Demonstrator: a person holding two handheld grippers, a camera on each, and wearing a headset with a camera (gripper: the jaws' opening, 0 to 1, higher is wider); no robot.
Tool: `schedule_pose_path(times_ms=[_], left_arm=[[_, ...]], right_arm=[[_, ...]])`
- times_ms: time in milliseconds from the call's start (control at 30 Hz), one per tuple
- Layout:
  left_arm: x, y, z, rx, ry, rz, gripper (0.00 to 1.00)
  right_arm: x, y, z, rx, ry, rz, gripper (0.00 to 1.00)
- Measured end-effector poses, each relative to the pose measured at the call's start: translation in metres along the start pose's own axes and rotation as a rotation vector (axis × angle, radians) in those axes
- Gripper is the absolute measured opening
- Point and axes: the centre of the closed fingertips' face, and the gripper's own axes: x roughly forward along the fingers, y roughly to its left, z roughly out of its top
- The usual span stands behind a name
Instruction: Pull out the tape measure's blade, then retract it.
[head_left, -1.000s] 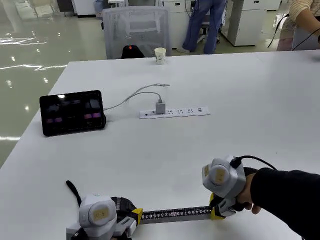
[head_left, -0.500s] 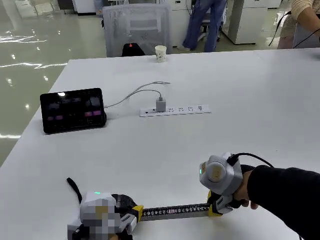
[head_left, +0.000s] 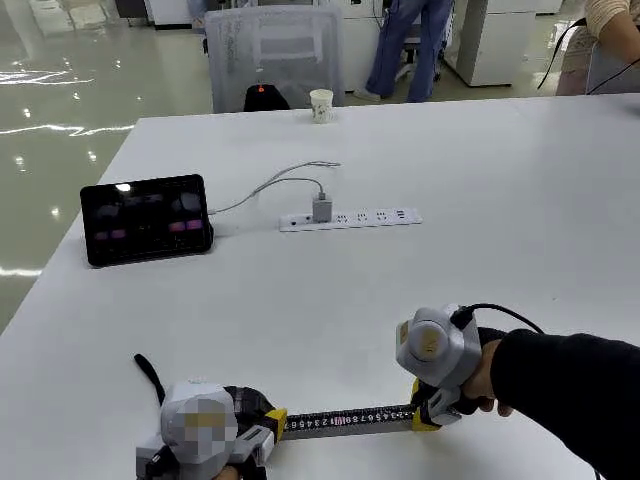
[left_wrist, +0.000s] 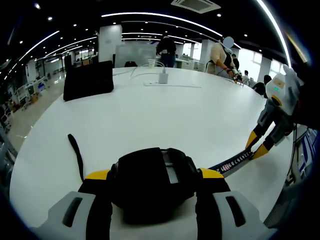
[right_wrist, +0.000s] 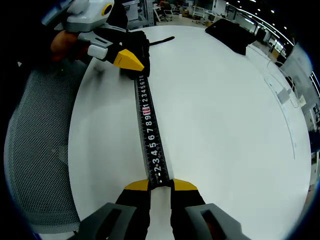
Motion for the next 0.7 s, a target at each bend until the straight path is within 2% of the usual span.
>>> schedule_pose_path(times_ms=[700], left_arm=[[-0.0004, 0.0001, -0.0004, 0.000, 0.000, 0.001, 0.63]], right_arm=[[0.0035, 0.0015, 0.0079, 0.018, -0.013, -0.001, 0.12]])
